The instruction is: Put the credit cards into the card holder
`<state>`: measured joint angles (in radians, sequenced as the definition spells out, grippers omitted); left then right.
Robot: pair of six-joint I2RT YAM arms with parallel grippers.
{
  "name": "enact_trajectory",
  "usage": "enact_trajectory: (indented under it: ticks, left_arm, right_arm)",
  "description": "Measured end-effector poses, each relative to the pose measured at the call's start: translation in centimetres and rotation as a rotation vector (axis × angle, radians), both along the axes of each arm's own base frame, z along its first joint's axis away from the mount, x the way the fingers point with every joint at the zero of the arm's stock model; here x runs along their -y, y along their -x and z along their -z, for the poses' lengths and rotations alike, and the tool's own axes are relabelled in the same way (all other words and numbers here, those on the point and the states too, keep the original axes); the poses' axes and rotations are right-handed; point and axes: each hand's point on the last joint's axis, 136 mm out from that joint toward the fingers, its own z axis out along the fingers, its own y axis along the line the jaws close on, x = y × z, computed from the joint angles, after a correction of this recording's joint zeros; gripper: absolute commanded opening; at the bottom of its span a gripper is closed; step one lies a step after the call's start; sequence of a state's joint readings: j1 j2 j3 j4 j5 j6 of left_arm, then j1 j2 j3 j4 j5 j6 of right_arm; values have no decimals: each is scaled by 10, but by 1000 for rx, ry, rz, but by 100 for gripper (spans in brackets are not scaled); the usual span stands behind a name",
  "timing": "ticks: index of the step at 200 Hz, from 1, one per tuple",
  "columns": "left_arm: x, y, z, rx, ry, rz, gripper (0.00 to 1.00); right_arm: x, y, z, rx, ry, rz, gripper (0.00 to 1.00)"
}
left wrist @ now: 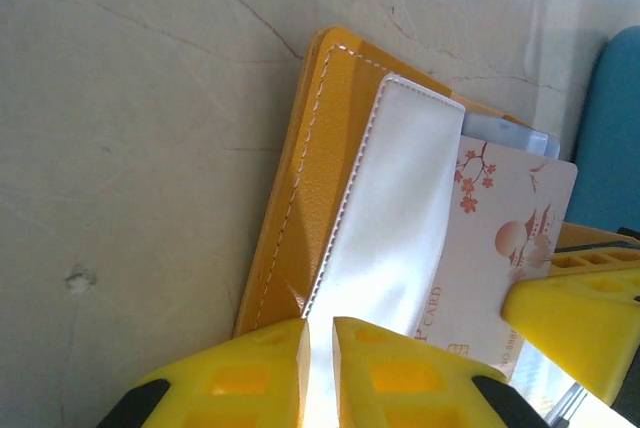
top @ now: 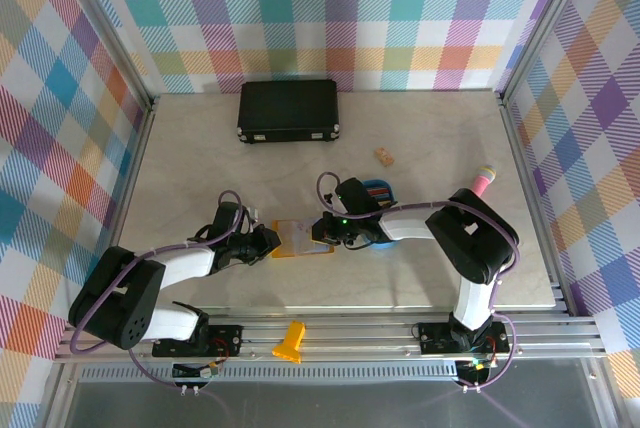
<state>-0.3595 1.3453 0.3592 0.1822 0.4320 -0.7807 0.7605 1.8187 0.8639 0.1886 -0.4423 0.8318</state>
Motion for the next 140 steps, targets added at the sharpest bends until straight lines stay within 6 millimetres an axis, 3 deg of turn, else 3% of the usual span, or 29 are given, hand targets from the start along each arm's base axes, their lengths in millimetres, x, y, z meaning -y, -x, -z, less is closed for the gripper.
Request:
enact_trajectory:
  ticks: [140]
  left_arm:
    - [-3,1,1,4,-35,17,16]
  right_arm:
    - [-3,0,-1,25,48,-14,4]
